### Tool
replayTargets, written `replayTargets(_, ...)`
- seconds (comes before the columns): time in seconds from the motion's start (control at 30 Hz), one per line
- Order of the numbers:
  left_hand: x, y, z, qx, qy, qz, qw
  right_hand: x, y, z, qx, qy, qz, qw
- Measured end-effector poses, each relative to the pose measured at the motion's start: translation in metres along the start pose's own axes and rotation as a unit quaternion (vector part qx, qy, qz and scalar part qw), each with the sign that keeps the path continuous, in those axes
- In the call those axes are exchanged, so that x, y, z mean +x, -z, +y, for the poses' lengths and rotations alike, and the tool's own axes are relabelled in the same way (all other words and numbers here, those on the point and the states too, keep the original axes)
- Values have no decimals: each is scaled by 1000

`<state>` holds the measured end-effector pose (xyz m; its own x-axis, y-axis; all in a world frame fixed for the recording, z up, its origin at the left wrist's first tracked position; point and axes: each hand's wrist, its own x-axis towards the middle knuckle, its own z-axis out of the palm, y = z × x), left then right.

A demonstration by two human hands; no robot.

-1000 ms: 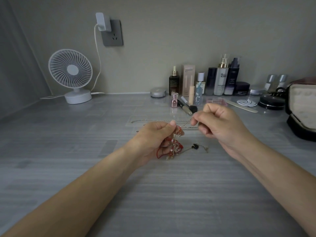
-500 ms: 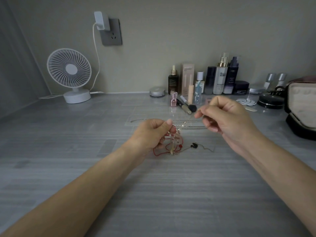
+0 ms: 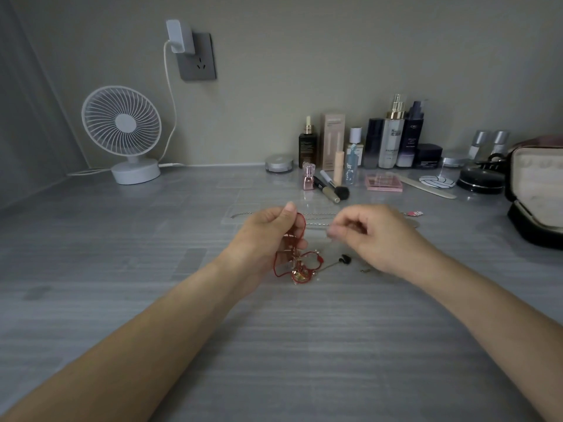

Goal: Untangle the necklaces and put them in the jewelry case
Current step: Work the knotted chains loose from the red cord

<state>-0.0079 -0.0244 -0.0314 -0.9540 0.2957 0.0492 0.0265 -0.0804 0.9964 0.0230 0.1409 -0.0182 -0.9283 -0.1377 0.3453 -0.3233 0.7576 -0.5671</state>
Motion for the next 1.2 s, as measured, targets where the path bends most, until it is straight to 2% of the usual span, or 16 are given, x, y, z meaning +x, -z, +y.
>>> replayTargets(0.1,-1,1,0,12,5,0,1000,3,7,-1,147,7,95,985)
replayTargets(0.2,0,2,-1,21,3,3,1000,4,12,-3,222,-5,95,971)
replayTargets(0.37,-2,-1,-1,23,5,-12,1000,0,6,-4,166,0,-24,986)
replayTargets(0.47,-3,-1,1,26,10,-13,1000,1,3,-7,194,-7,-20,981)
replayTargets(0.53,-3,-2,0,26,10,-9,1000,0,2,-9,176,-2,-37,984)
replayTargets(0.73,-2,-3,-3,84,-19,9,996,1,1,-5,156,1,-20,988)
replayTargets(0.83,-1,-3,-3,120,-23,16,992,2,4,-6,208,-11,12,978)
replayTargets(0.93,-1,-3,-4,142,-20,25,989,1,9,-6,209,-12,9,978)
replayTargets(1.0,-1,-1,-2,113,-11,31,993,0,14,-6,199,-17,-17,980)
replayTargets(1.13,-1,3,5,36,-2,58,998,-3,21,-5,139,-38,-157,977)
replayTargets(1.2,-1,5,9,6,-7,72,997,-4,22,-2,119,-52,-190,973)
